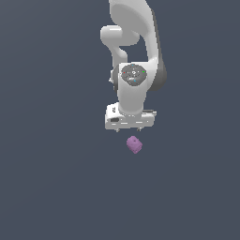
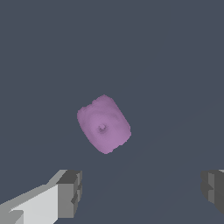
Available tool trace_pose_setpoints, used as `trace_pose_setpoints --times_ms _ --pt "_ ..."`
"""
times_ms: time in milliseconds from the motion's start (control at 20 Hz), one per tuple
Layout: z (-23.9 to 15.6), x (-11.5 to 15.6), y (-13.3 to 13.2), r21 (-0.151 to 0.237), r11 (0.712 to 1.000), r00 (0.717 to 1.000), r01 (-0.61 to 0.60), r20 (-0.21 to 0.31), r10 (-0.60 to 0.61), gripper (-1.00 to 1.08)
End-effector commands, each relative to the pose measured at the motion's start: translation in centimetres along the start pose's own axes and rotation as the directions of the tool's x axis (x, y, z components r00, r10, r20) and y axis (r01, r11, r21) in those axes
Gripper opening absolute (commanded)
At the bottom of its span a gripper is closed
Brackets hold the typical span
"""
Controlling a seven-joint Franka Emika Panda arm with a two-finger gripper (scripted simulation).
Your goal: Pick up the object and move it to a goal position.
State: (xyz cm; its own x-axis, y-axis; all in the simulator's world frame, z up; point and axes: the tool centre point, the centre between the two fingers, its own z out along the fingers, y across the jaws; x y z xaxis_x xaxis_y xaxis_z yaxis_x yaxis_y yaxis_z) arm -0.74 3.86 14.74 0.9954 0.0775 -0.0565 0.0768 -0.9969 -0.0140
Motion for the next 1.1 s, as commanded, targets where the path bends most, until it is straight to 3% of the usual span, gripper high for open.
trace_pose_setpoints --times_ms 0,450,1050 --pt "0.2 0.1 -0.2 -0.002 1.000 1.000 0.027 -0.002 -0.027 1.00" --pt "1.7 1.0 -1.1 -0.014 0.976 0.976 0.216 -0.017 -0.216 1.00" --pt "4.0 2.3 -2.9 -0.037 0.873 0.872 0.487 -0.036 -0.488 1.00"
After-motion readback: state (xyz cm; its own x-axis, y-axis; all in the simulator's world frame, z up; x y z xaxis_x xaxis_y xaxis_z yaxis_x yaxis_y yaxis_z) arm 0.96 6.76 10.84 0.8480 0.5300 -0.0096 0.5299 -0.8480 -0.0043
